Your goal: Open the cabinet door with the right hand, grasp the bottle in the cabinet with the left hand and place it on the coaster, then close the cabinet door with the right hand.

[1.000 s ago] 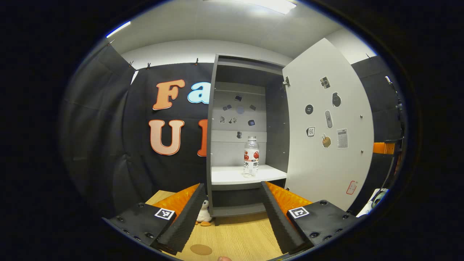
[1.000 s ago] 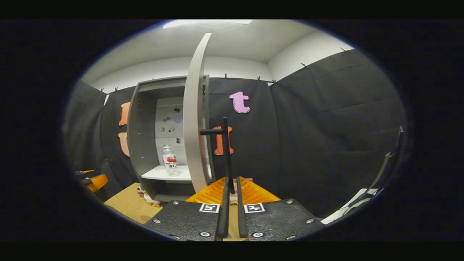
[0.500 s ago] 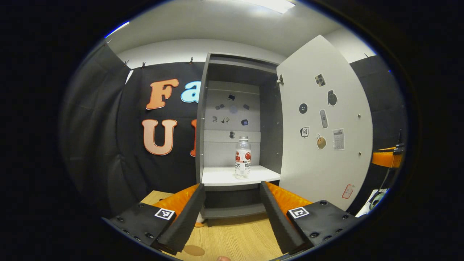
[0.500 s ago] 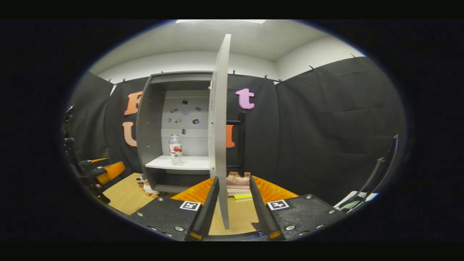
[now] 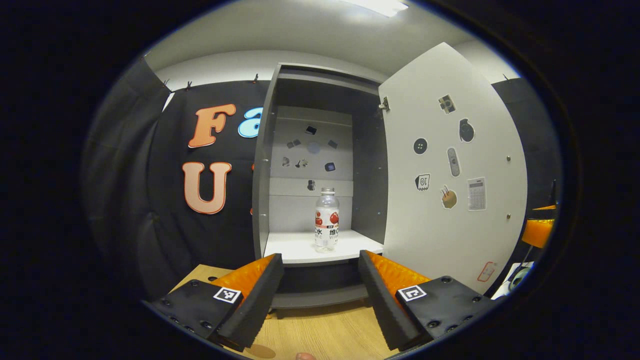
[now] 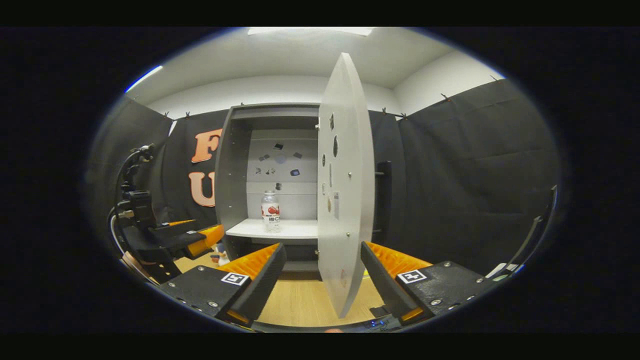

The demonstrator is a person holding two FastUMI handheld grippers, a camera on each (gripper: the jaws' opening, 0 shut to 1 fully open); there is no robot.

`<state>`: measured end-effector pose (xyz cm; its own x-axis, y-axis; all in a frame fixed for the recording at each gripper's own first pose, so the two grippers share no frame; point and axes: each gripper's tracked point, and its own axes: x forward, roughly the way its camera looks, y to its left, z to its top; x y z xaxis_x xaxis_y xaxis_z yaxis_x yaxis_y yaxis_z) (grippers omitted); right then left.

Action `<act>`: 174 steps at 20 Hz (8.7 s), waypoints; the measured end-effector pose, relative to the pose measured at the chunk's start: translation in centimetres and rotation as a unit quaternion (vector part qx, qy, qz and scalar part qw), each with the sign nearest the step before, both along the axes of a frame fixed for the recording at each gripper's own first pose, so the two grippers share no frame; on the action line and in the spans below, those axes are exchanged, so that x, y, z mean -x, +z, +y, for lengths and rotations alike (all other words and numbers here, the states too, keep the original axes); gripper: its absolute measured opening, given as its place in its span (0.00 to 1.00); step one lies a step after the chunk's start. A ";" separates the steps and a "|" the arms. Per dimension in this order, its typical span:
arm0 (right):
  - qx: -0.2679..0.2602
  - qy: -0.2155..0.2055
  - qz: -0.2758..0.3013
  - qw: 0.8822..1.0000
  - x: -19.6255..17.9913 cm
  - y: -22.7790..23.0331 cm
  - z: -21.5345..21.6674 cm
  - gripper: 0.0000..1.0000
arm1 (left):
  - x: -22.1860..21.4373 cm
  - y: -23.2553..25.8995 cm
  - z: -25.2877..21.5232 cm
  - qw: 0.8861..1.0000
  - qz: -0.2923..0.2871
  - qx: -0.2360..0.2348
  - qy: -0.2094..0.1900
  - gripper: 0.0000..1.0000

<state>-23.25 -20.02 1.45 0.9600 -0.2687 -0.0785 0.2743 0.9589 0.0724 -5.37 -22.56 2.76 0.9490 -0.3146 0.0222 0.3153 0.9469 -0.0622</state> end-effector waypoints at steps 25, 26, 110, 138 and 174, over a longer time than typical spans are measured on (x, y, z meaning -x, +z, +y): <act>0.018 -0.059 0.043 0.997 -18.1 -4.2 6.6 0.93 | -25.0 -5.2 -10.8 0.986 0.005 -0.005 -0.169 0.98; 0.015 -0.059 0.047 0.997 -18.2 -4.4 6.4 0.93 | -25.4 -5.0 -11.0 0.986 0.003 -0.005 -0.167 0.98; 0.048 0.097 0.107 0.988 -7.8 -10.2 19.8 0.95 | 1.2 -36.0 14.8 0.991 0.115 -0.066 0.036 0.83; 0.035 0.040 0.053 0.997 -3.0 -3.0 9.9 0.95 | -0.9 -13.4 15.5 0.997 0.020 -0.032 0.064 0.97; -0.045 0.076 0.017 0.996 -1.2 -0.6 -4.5 0.89 | 1.3 -2.2 11.7 0.995 0.019 0.004 0.094 0.98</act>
